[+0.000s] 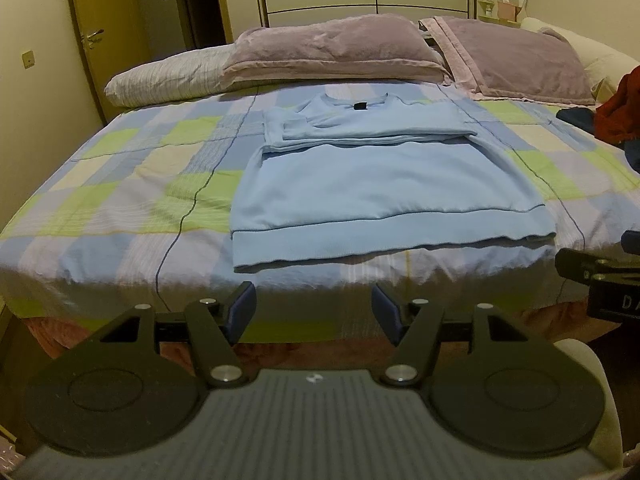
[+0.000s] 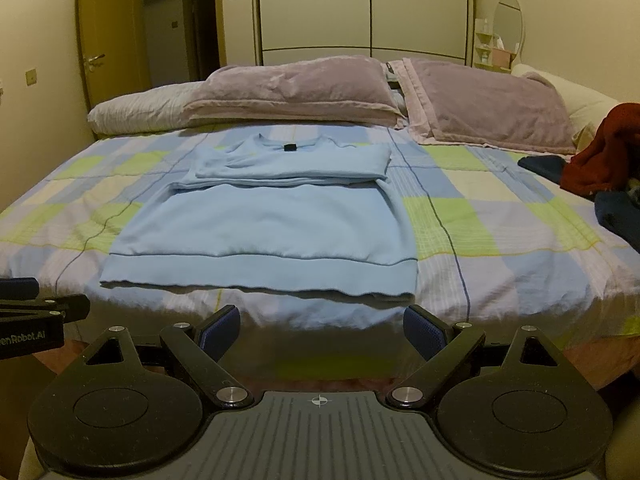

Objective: Fold clothes

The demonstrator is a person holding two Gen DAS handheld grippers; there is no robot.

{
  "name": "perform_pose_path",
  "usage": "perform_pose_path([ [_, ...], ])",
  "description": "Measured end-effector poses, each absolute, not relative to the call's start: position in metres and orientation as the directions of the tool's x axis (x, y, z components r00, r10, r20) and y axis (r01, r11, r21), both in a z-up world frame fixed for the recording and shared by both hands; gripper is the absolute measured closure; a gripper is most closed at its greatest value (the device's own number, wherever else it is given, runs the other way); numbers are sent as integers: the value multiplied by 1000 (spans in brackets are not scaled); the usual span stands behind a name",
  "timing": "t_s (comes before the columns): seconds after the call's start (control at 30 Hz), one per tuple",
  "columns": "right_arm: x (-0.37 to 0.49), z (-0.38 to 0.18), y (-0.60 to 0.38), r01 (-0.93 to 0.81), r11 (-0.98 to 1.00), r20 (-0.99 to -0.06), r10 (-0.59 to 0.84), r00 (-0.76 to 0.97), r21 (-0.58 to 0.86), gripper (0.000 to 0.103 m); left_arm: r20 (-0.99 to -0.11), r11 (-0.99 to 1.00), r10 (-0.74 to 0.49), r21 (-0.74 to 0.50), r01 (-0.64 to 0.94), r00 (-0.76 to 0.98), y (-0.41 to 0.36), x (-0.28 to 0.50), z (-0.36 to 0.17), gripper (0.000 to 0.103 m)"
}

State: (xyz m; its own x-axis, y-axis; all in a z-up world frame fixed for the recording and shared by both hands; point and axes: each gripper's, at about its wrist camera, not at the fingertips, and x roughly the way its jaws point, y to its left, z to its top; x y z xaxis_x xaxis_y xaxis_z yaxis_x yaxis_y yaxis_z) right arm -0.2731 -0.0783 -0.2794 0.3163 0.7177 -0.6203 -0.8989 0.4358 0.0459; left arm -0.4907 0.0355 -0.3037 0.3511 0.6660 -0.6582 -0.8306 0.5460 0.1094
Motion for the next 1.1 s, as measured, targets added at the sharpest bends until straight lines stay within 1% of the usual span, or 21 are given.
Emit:
perform_pose_path([
  [0.4, -271, -279, -70, -897, 440, -626, 712, 318, 44, 12, -647, 539, 666, 76, -839, 370, 51, -499, -296, 42],
  [0.5, -262, -277, -70, -892, 445, -599, 737, 313, 82, 12, -626, 551, 663, 38, -833, 410, 68, -510, -289, 42],
  [0.6, -240, -276, -77, -881, 447, -524, 793, 312, 153, 12, -604, 553, 650, -41, -832, 461, 95, -530, -288, 40],
  [0.67, -221, -282, -81, -868, 457, -499, 808, 313, 196, 12, -610, 533, 630, -112, -839, 482, 119, -544, -295, 41],
  [0.73, -195, -293, -81, -852, 465, -505, 810, 298, 242, 12, -627, 515, 589, -195, -835, 510, 146, -557, -310, 42],
  [0.77, -183, -300, -81, -843, 468, -511, 810, 289, 265, 12, -642, 499, 565, -233, -834, 518, 159, -562, -319, 45],
  [0.87, -141, -325, -78, -808, 470, -575, 791, 209, 354, 12, -664, 469, 510, -318, -824, 547, 199, -570, -346, 52],
  [0.9, -129, -332, -77, -794, 468, -582, 792, 182, 389, 12, -669, 457, 492, -346, -819, 557, 211, -570, -353, 53],
  [0.97, -100, -344, -75, -749, 462, -581, 804, 127, 475, 12, -672, 438, 454, -404, -803, 586, 234, -570, -367, 54],
  [1.03, -73, -351, -70, -697, 443, -563, 824, 68, 564, 12, -652, 426, 419, -473, -771, 632, 262, -567, -379, 54],
  [1.07, -59, -354, -67, -667, 428, -548, 836, 36, 609, 13, -645, 417, 409, -498, -761, 646, 274, -566, -384, 54],
  [1.1, -47, -358, -64, -639, 411, -529, 849, 7, 651, 24, -641, 403, 402, -518, -755, 654, 286, -564, -389, 54],
])
